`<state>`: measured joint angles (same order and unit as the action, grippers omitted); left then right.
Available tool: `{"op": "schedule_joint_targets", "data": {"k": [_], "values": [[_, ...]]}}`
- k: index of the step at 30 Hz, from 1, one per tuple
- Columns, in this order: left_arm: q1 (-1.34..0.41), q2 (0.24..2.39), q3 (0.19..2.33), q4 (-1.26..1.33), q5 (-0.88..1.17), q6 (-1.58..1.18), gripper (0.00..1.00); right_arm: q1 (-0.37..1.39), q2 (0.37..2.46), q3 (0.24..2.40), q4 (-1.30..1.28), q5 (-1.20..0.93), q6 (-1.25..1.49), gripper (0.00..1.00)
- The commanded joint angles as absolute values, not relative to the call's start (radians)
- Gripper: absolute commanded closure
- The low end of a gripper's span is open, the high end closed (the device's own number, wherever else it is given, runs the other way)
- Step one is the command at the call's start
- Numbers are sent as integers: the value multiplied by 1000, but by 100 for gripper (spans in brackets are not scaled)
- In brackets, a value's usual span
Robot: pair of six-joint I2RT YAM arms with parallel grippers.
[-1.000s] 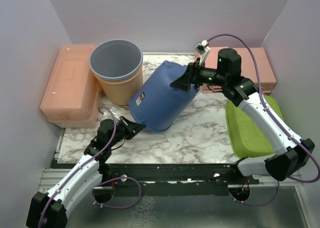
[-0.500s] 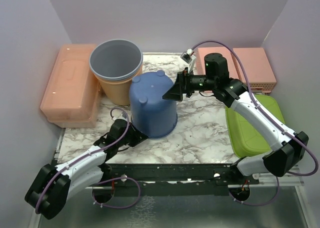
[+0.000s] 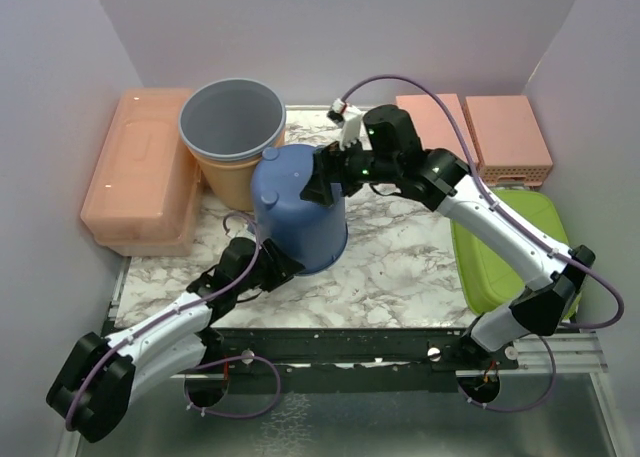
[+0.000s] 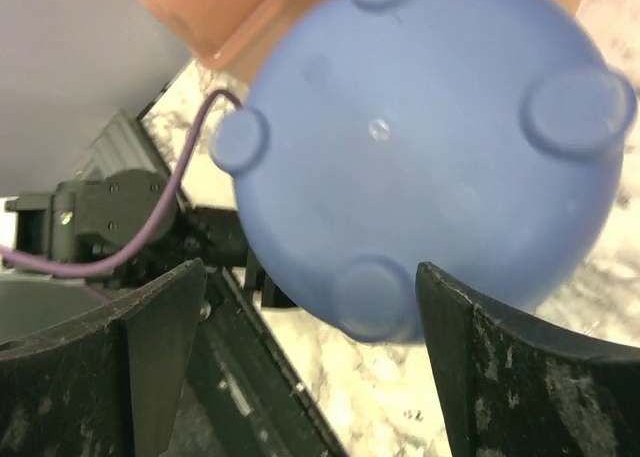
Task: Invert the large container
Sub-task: Turn the container upside down at the center of the board, then move the container to the center of the board.
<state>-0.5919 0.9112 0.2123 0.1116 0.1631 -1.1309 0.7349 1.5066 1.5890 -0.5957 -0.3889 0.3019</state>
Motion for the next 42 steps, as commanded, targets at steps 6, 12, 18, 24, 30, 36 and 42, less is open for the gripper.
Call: {"op": "schedule_joint_targets", "data": {"k": [6, 12, 18, 24, 30, 36, 42], "values": [[-606, 674, 400, -418, -20, -1055, 31, 936, 1605, 1770, -718, 161, 144, 7], [-606, 520, 453, -594, -170, -1140, 28, 1040, 1622, 1767, -615, 260, 62, 5], [-606, 592, 649, -785, -406, -1083, 23, 1086, 1685, 1830, -603, 327, 40, 4], [-606, 666, 813, -877, -602, -1013, 16, 1103, 1799, 1943, -659, 355, 67, 2], [-606, 609, 884, -908, -738, -967, 16, 1130, 1873, 2026, -711, 410, 36, 0], [-606, 582, 890, -929, -748, -976, 16, 1141, 1893, 1996, -730, 505, 29, 0], [-606, 566, 850, -843, -698, -926, 17, 1129, 1812, 1825, -739, 737, 42, 0]]}}
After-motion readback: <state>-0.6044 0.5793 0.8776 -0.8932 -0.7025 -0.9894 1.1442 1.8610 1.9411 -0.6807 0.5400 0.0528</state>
